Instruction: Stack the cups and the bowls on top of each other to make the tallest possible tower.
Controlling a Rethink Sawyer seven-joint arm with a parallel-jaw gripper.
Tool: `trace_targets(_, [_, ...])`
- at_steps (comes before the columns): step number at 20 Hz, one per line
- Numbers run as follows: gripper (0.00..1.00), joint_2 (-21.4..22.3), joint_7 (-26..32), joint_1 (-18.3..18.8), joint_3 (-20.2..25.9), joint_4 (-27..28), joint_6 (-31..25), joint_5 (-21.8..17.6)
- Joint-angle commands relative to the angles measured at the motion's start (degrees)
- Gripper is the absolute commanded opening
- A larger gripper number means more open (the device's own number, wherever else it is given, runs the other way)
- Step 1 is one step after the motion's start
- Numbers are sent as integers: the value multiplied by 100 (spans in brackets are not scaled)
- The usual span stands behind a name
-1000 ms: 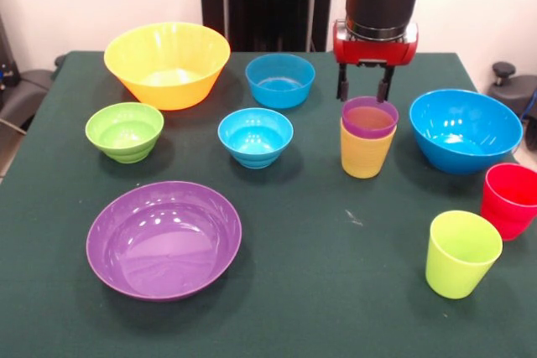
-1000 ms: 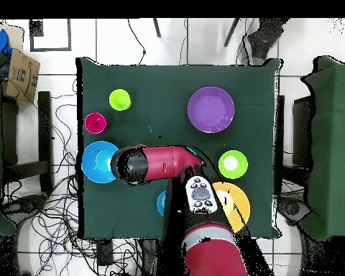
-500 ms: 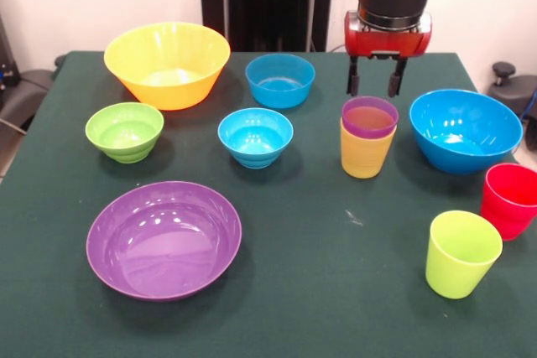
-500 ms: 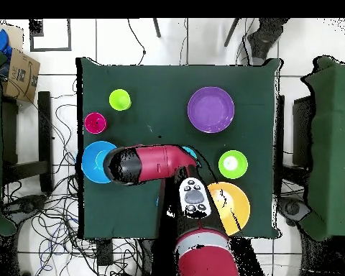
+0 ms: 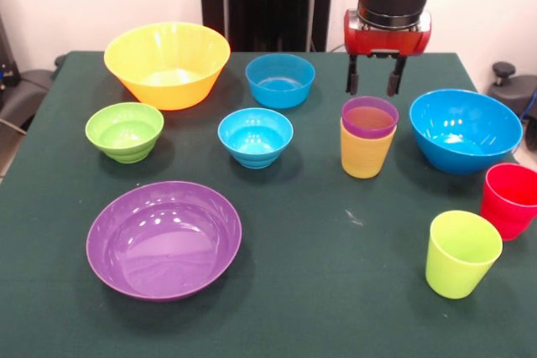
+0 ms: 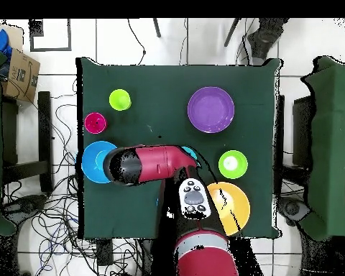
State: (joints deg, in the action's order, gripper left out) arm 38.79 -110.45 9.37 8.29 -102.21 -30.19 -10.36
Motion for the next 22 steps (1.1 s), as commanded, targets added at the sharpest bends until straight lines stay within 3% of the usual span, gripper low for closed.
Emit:
trace_targets(1, [100,-173,-681,-106,92,-200,482,-48])
trace_targets(22, [100,-318,-1027,-449,-191,-257,855,147])
